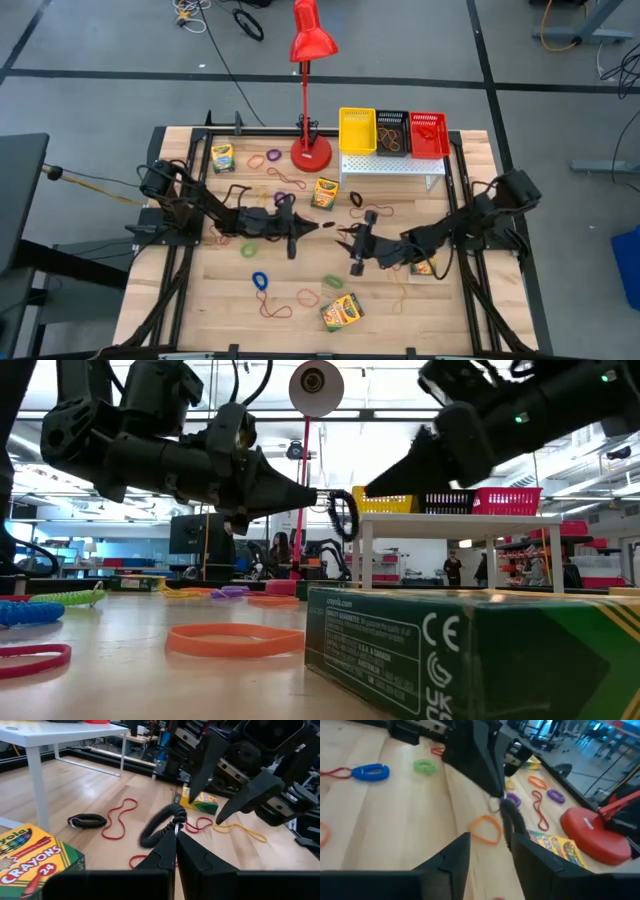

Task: Pick & Place Office Desk Supplies
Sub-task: Put the black spring keychain into the red bin on the shelf

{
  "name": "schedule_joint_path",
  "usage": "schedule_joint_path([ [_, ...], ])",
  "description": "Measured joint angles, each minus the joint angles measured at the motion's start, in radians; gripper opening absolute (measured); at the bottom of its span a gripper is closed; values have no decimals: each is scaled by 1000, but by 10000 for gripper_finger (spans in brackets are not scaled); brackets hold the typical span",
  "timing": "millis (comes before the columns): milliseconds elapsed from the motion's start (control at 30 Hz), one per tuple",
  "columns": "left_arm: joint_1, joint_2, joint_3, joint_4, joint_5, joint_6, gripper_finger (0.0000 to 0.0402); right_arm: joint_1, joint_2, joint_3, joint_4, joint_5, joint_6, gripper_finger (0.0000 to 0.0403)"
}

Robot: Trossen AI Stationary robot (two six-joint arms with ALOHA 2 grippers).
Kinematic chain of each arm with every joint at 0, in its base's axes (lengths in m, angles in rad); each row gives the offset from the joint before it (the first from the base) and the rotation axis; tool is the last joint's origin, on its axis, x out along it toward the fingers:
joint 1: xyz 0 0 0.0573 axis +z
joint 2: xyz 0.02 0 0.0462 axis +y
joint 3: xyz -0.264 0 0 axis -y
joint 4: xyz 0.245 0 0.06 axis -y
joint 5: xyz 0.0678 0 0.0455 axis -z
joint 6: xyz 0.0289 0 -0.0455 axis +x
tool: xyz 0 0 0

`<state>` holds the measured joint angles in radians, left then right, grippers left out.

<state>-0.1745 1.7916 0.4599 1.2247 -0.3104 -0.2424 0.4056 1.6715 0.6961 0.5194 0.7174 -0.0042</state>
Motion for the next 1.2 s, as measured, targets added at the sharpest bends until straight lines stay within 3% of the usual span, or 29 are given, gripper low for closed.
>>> schedule_joint_path([
  [267,-3,0,0,0,11,3,9,-36,24,27,0,43,-31,176],
  [400,-2,0,0,2,30,3,9,-75,24,27,3,-56,-27,166],
  [633,-2,0,0,21,30,8,9,-114,24,27,16,-174,-27,126],
  [1033,-2,0,0,29,41,6,22,-117,24,27,16,-191,-35,9],
  [1200,-2,0,0,29,49,6,29,-117,24,27,15,-191,-46,25],
])
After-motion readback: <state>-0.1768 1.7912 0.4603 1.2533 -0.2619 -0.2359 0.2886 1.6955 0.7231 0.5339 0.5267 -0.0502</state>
